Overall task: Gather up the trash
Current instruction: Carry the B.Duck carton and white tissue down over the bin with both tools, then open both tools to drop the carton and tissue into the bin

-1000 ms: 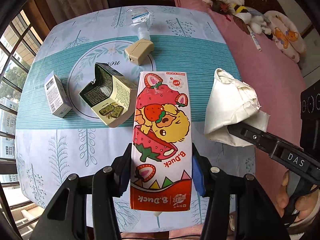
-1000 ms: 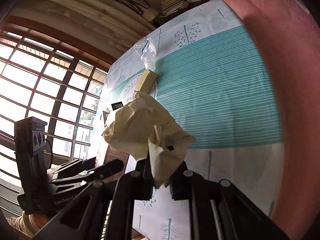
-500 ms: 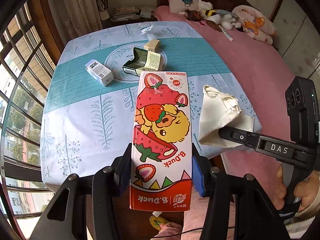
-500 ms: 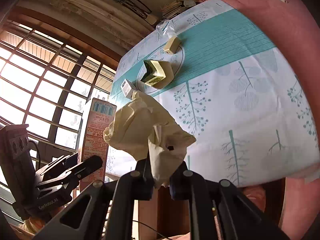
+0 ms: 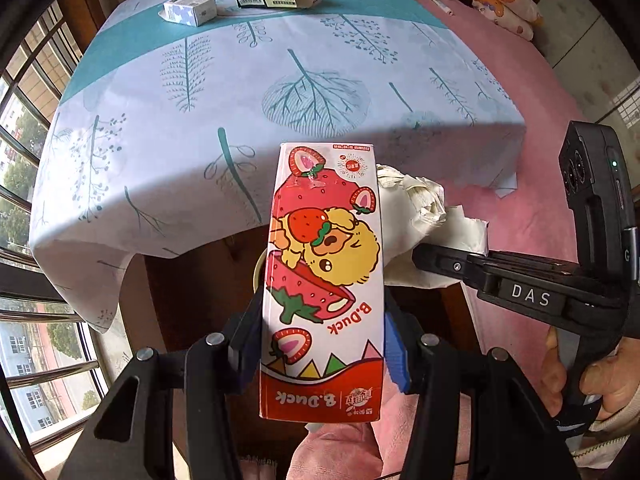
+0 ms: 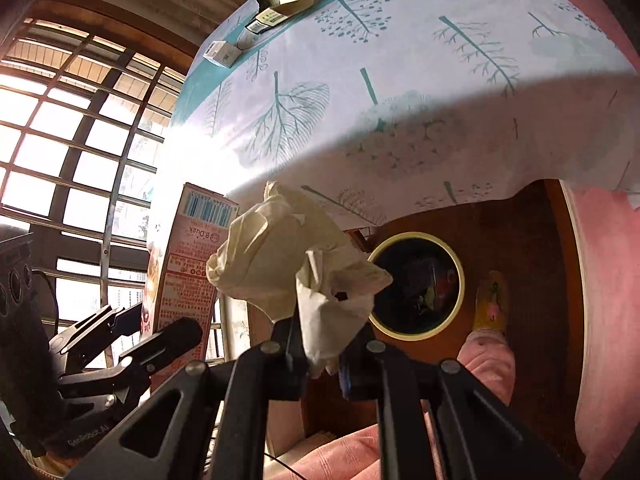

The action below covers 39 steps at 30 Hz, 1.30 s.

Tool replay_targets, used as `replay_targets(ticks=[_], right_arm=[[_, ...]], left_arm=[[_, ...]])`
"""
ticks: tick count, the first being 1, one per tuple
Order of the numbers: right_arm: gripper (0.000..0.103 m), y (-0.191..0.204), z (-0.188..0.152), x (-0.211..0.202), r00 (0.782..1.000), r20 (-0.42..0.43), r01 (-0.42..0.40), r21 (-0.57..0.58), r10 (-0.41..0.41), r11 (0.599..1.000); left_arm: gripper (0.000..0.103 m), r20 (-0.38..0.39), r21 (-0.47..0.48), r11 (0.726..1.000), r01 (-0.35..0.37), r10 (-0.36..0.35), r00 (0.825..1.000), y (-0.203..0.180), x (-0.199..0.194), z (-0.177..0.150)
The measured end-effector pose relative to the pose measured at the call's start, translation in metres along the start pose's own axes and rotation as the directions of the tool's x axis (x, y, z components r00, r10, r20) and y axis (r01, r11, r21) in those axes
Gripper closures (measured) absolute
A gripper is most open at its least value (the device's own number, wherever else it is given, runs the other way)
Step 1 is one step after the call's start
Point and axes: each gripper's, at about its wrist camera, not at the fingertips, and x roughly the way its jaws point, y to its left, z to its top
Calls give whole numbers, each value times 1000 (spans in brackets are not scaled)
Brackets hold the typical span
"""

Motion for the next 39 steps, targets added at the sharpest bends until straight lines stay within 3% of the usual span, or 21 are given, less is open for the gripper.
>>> replay_targets(ticks=[8,16,27,28,30,31,35,37,39], right_arm=[[92,-44,-33,69,991,-97,101,50,-96,994],[92,-80,-42,128,975,-167,157,65,-144,985],[92,-100,-23,178,963,-197,204,72,-186,976],[91,-102,-24,181,962,-198,205,70,-188,976],[91,-102,-23,187,961,-199,211,71,-194,975],[91,-103,-23,188,961,-199,212,71,-194,975],[91,-104,-17,194,960,-203,212,73,-194,975],[90,-102,-16,195,959,-206,213,69,-195,975],[89,-100,-16,197,957,-212,214,67,-196,975]], left_arm=[[53,-119,-56,998,7,-14,993,12,92,-26],[53,-182,-78,996,-46,31,983,24,173,-29],[52,-216,-63,994,-84,69,974,29,226,-21],[50,-220,-66,994,-87,70,973,30,229,-20],[39,-223,-76,993,-89,70,972,35,234,-20],[27,-227,-82,993,-87,66,972,36,234,-19],[8,-233,-118,989,-89,60,971,49,237,-19],[1,-228,-127,985,-117,86,970,54,235,-19],[1,-215,-143,980,-135,103,971,59,233,-21]])
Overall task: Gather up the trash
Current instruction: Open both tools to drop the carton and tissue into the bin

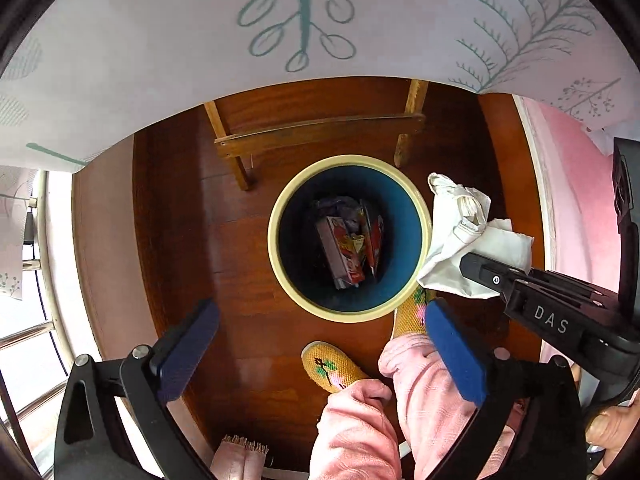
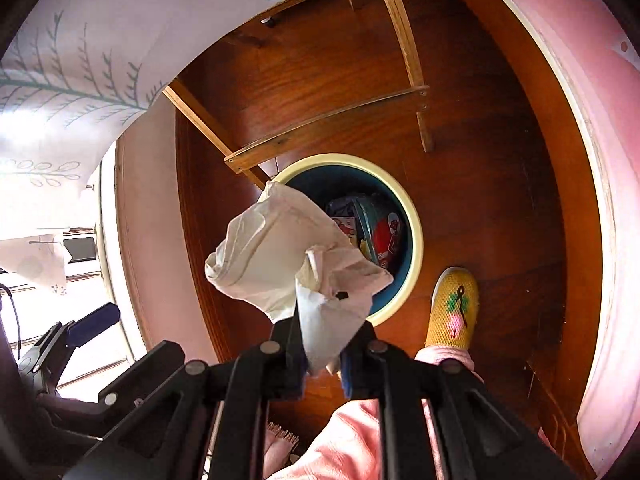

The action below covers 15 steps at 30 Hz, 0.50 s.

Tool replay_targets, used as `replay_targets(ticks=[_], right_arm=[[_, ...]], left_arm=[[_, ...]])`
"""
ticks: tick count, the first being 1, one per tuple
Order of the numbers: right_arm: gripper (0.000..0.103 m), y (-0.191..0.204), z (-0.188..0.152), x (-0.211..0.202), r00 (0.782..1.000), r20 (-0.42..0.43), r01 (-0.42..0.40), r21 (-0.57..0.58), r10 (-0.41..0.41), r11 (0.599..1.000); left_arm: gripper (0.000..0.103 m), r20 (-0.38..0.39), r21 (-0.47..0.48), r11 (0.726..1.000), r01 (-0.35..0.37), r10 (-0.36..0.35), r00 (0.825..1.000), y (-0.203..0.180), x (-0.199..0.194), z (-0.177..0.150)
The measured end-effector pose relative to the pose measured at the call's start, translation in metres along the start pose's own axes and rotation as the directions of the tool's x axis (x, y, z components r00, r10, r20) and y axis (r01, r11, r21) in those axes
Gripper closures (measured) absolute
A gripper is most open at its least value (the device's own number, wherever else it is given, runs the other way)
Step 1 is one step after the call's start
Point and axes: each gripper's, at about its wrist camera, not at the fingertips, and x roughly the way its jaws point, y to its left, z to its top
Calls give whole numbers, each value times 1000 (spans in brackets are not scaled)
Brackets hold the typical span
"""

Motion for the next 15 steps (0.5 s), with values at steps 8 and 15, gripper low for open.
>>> replay_targets(ticks=[8,15], right_arm=[[72,8,3,-2,999,13,-37,-5,37,999],[46,23,1,-12,998,48,-35,-40,37,999]], left_arm=[[1,58,-76,996,-43,47,997,21,-15,-5],[1,98,-131,990,-54,68,993,33,-35,-9]])
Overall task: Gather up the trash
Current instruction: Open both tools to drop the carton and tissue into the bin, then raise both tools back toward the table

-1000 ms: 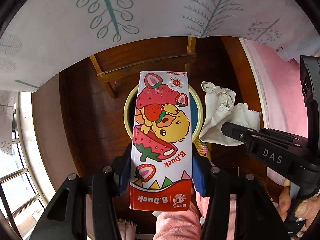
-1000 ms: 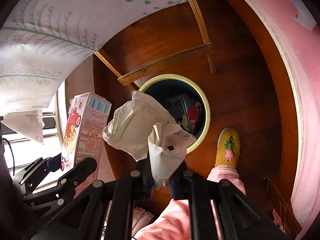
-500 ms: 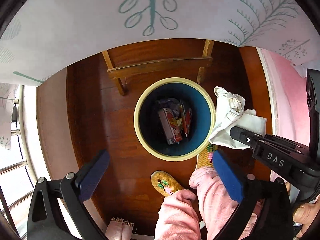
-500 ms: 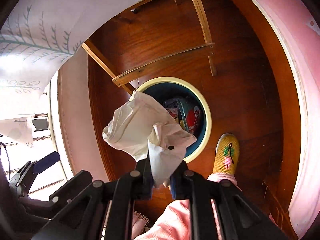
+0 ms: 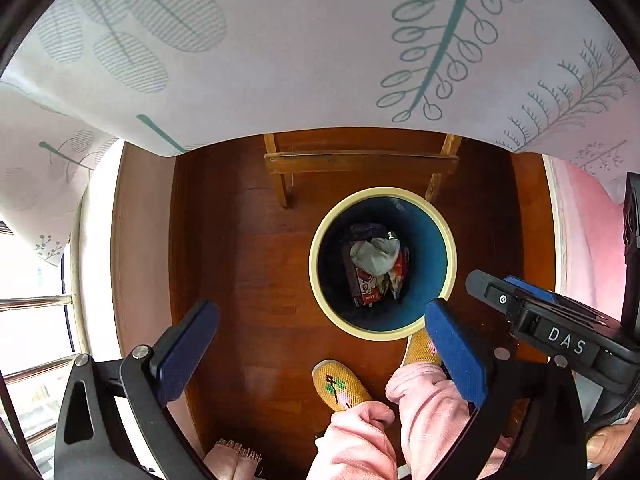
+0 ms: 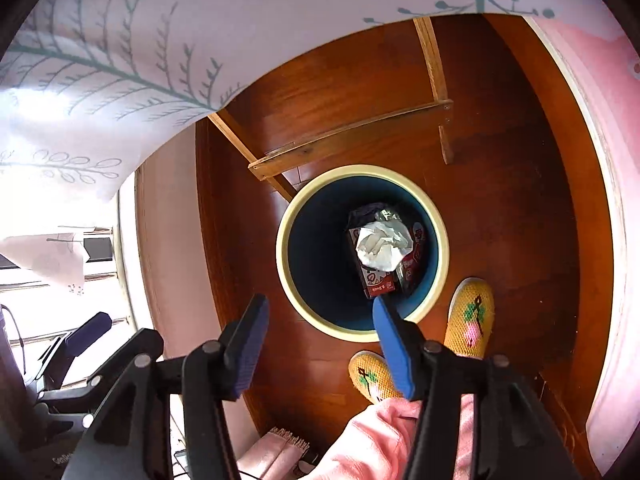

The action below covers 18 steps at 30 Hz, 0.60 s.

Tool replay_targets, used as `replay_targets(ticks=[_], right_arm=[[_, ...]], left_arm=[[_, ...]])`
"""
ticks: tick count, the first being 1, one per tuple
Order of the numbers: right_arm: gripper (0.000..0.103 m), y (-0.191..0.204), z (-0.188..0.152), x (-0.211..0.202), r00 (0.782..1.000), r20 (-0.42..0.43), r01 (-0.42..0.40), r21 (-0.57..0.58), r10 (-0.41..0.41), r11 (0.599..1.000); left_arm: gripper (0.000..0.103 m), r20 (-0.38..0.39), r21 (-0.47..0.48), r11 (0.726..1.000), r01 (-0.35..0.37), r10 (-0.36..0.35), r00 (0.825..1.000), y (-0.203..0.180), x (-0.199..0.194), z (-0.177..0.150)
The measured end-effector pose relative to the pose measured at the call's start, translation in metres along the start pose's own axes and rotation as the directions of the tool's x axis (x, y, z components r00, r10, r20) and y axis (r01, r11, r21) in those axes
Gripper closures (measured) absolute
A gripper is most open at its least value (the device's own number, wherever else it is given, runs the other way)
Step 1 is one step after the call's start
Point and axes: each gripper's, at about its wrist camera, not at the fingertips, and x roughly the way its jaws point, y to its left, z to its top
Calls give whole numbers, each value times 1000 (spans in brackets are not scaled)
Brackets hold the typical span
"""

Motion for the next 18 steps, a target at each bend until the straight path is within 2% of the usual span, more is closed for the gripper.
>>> replay_targets(ticks=[5,8,18], right_arm=[[44,9,-4,-17,1000,28,11,-12,-10,1000],[36,15,-6,-31,998,55,20,-22,-19,1000],[35,29,-13,-83,996,81,34,-43,-31,999]], left_arm=[[1,19,-28,1000,-1,1,1000,5,-23,0],[1,34,-33,999,-3,4,999,6,-38,0],[1,89,-28,999,-19,22,996,3,-101,-2]])
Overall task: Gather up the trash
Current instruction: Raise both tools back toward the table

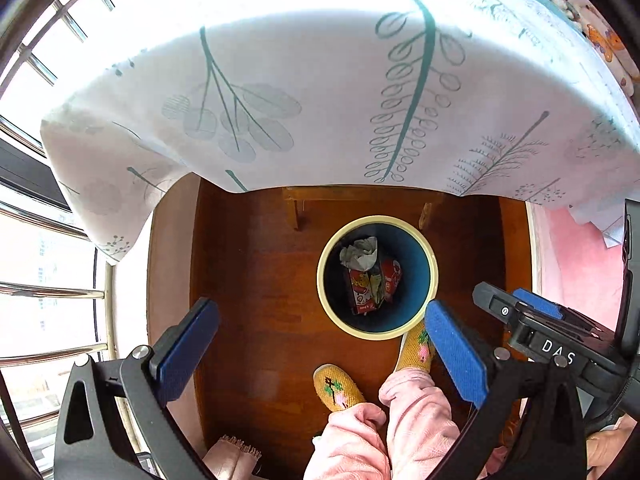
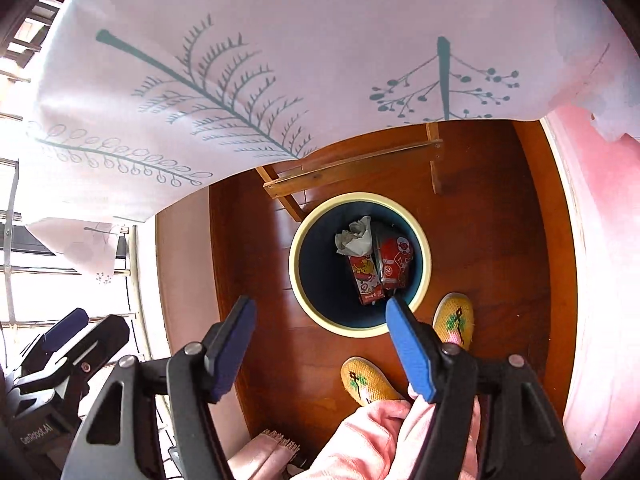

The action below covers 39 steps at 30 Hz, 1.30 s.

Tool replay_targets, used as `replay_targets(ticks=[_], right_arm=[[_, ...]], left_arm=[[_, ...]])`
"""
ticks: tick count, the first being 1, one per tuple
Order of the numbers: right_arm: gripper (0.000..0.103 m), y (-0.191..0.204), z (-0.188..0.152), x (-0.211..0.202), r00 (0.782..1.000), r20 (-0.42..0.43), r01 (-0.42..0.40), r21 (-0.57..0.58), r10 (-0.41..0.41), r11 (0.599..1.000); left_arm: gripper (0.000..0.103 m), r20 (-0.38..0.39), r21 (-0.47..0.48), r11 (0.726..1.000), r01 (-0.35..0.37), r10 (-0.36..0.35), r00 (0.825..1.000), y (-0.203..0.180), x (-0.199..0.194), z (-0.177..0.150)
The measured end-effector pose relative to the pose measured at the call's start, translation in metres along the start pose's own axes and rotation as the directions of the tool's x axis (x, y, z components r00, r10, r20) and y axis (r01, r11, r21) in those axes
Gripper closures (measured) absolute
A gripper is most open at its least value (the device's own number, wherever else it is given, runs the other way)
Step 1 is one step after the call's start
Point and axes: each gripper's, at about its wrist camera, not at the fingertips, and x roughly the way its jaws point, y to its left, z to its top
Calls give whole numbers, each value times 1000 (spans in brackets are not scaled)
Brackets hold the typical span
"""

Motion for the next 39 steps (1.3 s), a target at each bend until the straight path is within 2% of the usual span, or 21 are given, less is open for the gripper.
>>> replay_targets(ticks=[6,13,20,32,39], right_arm=[[35,12,-2,-45,1000,26,-9,-31,9,999],[35,30,-7,-103,996,91,-5,-81,13,997],[35,47,-3,-152,985,172,13,-103,5,995],[35,85,27,-214,935,354,50,-203,26,978],[34,100,57,-226,916,401,124,-283,0,951]], left_arm=[[1,20,11,1000,-16,16,1000,4,-41,4],[1,91,36,999,-7,4,996,13,-92,8],[1,190,16,1000,-3,0,982,27,-142,21],[1,334,-22,1000,10,-1,942,50,-191,47],[1,344,-48,999,19,-1,939,53,-194,74]])
